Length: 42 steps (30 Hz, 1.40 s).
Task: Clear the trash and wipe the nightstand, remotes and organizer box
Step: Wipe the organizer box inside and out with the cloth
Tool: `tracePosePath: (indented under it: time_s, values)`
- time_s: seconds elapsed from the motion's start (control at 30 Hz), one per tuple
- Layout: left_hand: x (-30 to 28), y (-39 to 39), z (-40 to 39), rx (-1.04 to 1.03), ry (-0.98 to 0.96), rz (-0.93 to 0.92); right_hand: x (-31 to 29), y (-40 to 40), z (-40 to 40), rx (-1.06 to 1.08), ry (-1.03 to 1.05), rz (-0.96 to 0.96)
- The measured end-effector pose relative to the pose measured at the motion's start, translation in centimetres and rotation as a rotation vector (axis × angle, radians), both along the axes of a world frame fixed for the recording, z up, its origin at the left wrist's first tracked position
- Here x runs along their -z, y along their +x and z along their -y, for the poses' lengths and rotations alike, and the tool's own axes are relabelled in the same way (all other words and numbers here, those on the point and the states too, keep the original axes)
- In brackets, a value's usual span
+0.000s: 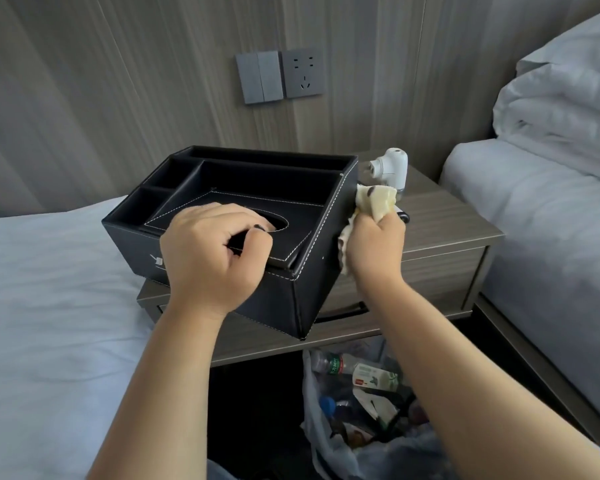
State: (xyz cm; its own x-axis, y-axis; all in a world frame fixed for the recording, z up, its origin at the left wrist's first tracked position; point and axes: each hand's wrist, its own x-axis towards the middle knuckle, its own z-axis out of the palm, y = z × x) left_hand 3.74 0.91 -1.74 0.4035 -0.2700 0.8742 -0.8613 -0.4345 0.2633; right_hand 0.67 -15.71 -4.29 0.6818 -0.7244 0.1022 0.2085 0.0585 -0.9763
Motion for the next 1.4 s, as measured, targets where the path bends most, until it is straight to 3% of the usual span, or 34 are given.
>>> tracePosePath:
  time_s: [0.1,0.17,0.2,0.27,0.33,0.4,0.53,0.7,0.83,0.97,1.4]
  values:
    - [-0.5,-2.1,1.4,-0.279,-0.112,-0.176,0.1,0.0,0.8,-0.062,0.031,-0.023]
    - [-0.7,-4.0,2.3,-0.525,-0.243,-0.542,0.7,-0.5,0.8,-0.076,0.027,-0.024]
    - [-0.5,-4.6,2.4,-0.541,-0.331,-0.728,0.9,-0.9,0.6,-0.085,0.039,-0.018]
    - [0.1,-5.8,1.9,-0.385,-0.587,-0.930,1.4,-1.7,-0.2,-0.078,0.006,-0.023]
    - [0.8,-7.0,1.6,-0.176,-0.832,-0.941,1.5,-2.6,-1.2,-0.051,-0.056,-0.047]
    - [1.4,-8.5,1.9,-0.075,-0.923,-1.021,1.2,-3.4,-2.1,-0.064,-0.079,-0.041]
    - [2.3,-10.0,0.3,0.010,-0.888,-1.138,0.6,-5.3,-3.1,-0.072,-0.063,-0.030]
    - [0.9,-9.8,-6.0,0.021,-0.819,-1.188,1.8,-8.2,-5.6,-0.268,-0.173,0.000]
    - [-0.2,-8.5,-9.2,0.014,-0.630,-1.280,2.3,-8.4,-6.9,-0.337,-0.165,0.014]
    - [-0.6,-6.5,-9.7,-0.119,-0.389,-1.198,1.8,-8.9,-7.1,-0.282,-0.174,0.010]
    - [-0.7,-2.8,-9.8,-0.013,-0.430,-1.167,2.4,-11.5,-8.5,-0.283,-0.301,0.176]
